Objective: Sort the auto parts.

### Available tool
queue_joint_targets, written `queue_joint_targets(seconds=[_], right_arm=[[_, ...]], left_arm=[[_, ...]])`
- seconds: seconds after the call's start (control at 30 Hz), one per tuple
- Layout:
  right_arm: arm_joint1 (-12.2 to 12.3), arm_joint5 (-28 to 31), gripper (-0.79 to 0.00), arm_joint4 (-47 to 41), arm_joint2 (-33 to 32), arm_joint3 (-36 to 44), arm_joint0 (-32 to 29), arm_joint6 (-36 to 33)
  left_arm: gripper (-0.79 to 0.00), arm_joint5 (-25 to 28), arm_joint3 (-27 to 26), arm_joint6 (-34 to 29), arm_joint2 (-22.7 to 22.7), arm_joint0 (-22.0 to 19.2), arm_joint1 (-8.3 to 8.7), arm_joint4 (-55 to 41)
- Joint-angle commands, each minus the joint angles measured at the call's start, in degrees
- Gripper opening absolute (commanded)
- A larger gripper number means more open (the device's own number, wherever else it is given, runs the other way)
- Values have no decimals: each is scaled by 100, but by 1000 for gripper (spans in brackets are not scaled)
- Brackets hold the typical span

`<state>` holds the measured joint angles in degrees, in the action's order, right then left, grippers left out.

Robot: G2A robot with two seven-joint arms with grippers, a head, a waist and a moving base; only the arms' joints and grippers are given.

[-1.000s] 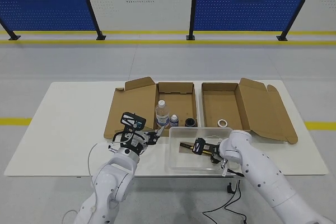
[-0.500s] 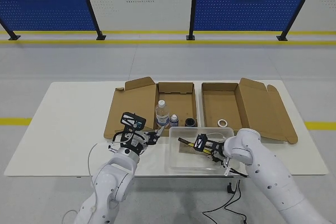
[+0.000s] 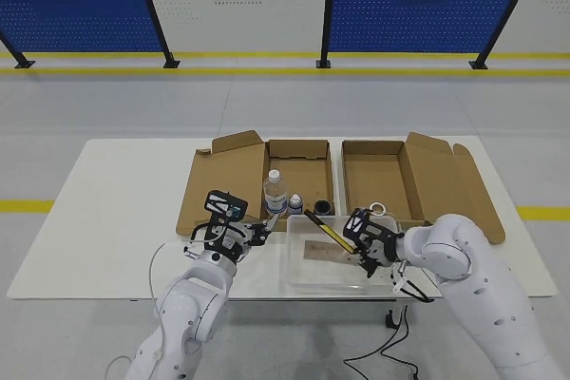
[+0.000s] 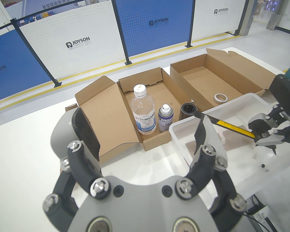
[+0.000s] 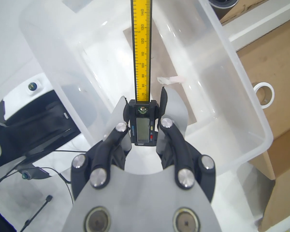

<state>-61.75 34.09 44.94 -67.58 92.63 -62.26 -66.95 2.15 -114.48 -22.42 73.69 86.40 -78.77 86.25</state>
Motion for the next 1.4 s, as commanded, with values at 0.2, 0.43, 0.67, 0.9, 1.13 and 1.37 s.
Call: queue_joint_targets(seconds=[0.2,0.43,0.67,0.9,1.13,1.37], right_arm=[[64,-364,-785,-1021,-332,10,-131,136],[103,-511,-785,-1447,-406,-196,-83,179],[130,-749,-785,-1606,-509,-231,-90,581],[134,-1239,-785,-1803,-740,-298,6,1297],[135,-1843,-785,-1542,-963,-461,266,2073],[70,-2844,-785,-399,-705,-1113,739,2953]], left_arm=[[0,0,0,0,0,0,0,0],[0,0,0,0,0,0,0,0],[0,0,0,0,0,0,0,0],[0,0,0,0,0,0,0,0],[0,0,0,0,0,0,0,0],[0,0,0,0,0,0,0,0]])
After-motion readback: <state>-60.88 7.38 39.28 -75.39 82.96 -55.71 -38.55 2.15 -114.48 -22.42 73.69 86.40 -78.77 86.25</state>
